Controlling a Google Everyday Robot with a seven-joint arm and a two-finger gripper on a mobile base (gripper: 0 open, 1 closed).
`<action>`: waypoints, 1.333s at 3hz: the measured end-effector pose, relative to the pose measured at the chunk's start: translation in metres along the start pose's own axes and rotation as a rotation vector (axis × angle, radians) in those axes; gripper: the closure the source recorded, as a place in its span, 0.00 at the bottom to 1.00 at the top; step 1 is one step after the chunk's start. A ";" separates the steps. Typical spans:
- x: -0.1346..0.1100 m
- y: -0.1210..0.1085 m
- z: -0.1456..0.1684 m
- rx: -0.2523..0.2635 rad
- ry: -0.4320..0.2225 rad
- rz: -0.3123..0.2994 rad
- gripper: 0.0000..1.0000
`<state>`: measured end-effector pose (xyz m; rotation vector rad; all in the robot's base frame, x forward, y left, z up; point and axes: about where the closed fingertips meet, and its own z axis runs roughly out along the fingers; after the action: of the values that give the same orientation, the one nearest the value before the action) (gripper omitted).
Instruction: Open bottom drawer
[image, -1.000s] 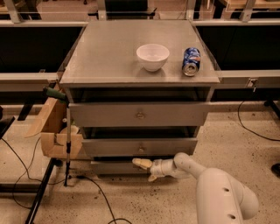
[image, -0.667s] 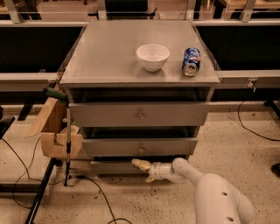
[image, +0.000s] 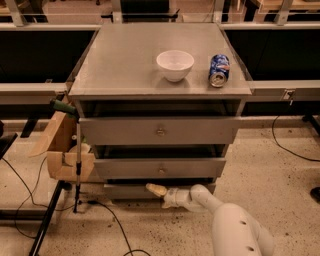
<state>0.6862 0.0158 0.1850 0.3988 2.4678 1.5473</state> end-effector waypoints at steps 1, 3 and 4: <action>-0.009 -0.006 0.007 0.008 -0.010 -0.028 0.00; -0.027 -0.020 -0.007 0.002 -0.070 -0.051 0.00; -0.026 -0.020 -0.002 -0.016 -0.067 -0.067 0.00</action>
Offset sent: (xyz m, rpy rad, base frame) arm 0.0273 -0.0276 -0.0159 -0.0393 -0.0804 -0.0486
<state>0.7072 -0.0030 0.1689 0.3560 2.3921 1.5012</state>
